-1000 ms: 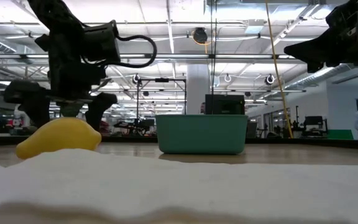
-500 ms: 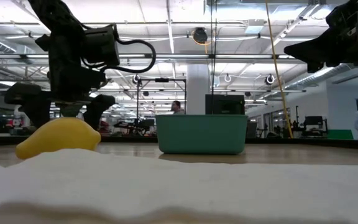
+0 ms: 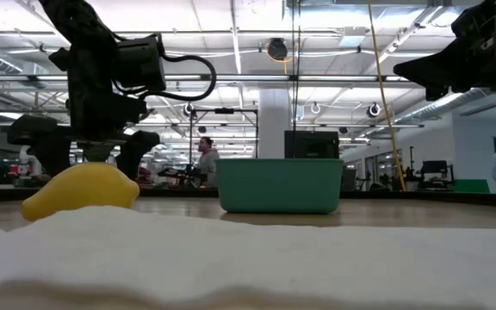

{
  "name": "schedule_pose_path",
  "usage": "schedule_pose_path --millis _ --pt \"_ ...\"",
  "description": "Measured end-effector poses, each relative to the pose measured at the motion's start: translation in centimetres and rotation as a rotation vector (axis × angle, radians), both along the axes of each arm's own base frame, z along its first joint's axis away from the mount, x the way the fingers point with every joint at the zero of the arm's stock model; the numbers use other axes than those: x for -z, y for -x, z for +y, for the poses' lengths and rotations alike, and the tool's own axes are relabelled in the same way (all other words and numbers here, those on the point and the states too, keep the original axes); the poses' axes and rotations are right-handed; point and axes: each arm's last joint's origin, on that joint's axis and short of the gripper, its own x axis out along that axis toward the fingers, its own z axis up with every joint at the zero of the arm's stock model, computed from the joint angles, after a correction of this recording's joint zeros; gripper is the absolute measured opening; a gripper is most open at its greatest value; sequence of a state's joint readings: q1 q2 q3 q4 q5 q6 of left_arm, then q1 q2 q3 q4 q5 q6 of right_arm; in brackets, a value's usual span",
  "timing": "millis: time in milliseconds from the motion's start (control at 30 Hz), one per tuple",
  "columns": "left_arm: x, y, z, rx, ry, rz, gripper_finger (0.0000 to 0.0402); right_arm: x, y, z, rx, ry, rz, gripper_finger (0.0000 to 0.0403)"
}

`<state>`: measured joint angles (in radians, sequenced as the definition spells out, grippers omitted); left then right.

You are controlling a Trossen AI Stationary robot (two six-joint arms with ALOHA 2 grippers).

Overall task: Pick and placing Produce into tupperware
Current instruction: Put the green cabbage into the green bin

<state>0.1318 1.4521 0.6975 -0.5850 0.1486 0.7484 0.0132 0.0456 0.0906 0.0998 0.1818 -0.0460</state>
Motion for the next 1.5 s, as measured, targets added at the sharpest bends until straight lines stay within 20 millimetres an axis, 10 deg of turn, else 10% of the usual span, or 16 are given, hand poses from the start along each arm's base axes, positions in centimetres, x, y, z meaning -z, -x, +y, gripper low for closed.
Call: schedule_pose_path --millis 667,1500 --pt "0.0 0.0 0.0 -0.009 0.007 -0.003 0.0220 0.0 0.0 0.0 0.000 0.000 0.000 0.0000" --pt "-2.9 -2.1 0.3 -0.080 -0.007 -0.081 0.0233 0.0 0.0 0.0 0.001 0.000 0.004 0.0000"
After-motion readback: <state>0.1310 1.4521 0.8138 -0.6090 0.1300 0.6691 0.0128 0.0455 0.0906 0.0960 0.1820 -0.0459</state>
